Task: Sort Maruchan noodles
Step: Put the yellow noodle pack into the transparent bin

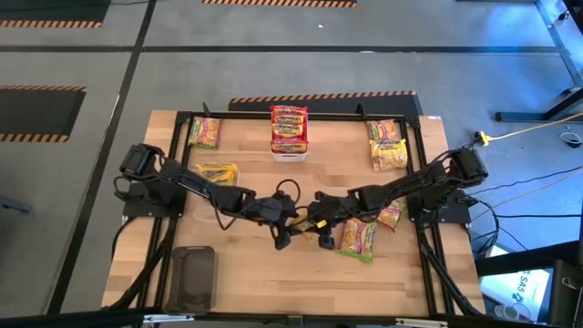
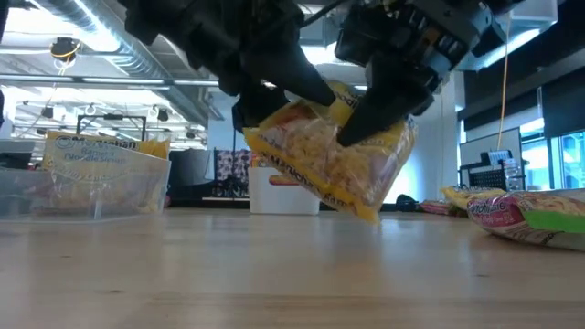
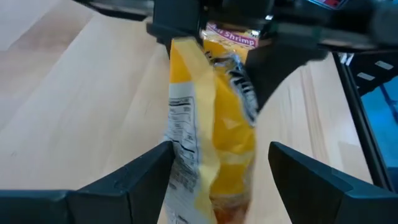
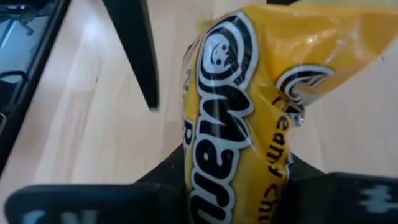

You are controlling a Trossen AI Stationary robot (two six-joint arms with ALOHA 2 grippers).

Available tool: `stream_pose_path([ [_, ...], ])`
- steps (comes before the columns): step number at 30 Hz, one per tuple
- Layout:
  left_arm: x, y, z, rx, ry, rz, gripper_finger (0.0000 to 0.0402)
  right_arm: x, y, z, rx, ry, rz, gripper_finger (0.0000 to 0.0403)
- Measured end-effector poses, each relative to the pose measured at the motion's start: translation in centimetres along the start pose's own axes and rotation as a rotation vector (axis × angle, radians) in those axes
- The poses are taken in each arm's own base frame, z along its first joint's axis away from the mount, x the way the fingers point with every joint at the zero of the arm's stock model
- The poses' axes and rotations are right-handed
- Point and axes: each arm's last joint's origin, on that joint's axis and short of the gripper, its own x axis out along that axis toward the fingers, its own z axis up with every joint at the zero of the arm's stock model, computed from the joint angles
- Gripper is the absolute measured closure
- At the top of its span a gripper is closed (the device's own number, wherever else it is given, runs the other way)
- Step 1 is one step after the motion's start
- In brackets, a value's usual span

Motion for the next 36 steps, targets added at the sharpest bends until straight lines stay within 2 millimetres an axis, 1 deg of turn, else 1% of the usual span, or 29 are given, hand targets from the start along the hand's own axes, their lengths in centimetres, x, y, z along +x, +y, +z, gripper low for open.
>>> stream_pose_path([
  [3, 0.0, 0.0, 0.0, 0.015, 0.0, 0.002, 0.0141, -0.1, 0.1, 0.5, -0.005, -0.005, 0.0, 0.03],
  [6, 0.0, 0.0, 0.0, 0.018, -0.001, 0.006, 0.0157, -0.1, 0.2, 0.7, -0.008, -0.008, 0.002, 0.0299],
  [12, 0.0, 0.1, -0.1, 0.023, 0.005, 0.009, 0.0224, -0.2, 0.3, 1.2, -0.008, -0.021, 0.021, 0.0294],
  [14, 0.0, 0.1, -0.1, 0.031, 0.007, 0.008, 0.0248, -0.2, 0.3, 1.2, -0.01, -0.022, 0.021, 0.0281],
  [17, 0.0, 0.1, -0.1, 0.039, 0.008, 0.008, 0.0272, -0.7, 0.4, 1.4, -0.013, 0.001, 0.02, 0.0248],
  [19, 0.0, 0.1, -0.1, 0.045, 0.019, 0.013, 0.0277, -2.0, 0.5, 2.0, -0.015, 0.064, 0.02, 0.0222],
  [22, -0.7, 0.0, 0.1, 0.05, 0.018, 0.016, 0.0277, -4.7, 0.9, 2.7, -0.006, 0.2, 0.017, 0.0186],
  [24, -1.4, -0.3, 0.3, 0.068, 0.018, 0.021, 0.0277, -6.7, 1.2, 2.3, -0.005, 0.293, -0.001, 0.0169],
  [27, -2.5, -1.3, 0.4, 0.142, -0.002, 0.032, 0.0277, -8.7, 1.6, 1.3, -0.035, 0.311, -0.059, 0.0152],
  [29, -3.2, -2.2, 0.4, 0.197, -0.039, 0.047, 0.0277, -9.3, 1.7, 0.2, -0.056, 0.254, -0.081, 0.0148],
  [30, -3.5, -2.5, 0.4, 0.22, -0.06, 0.061, 0.0277, -9.3, 1.6, -0.3, -0.062, 0.203, -0.074, 0.0147],
  [33, -3.6, -2.9, -0.2, 0.26, -0.128, 0.11, 0.0277, -8.8, 1.1, -1.9, -0.063, -0.018, -0.035, 0.0146],
  [36, -3.6, -3.0, -0.6, 0.266, -0.195, 0.097, 0.0277, -7.9, 0.4, -4.1, -0.06, -0.222, 0.023, 0.0146],
])
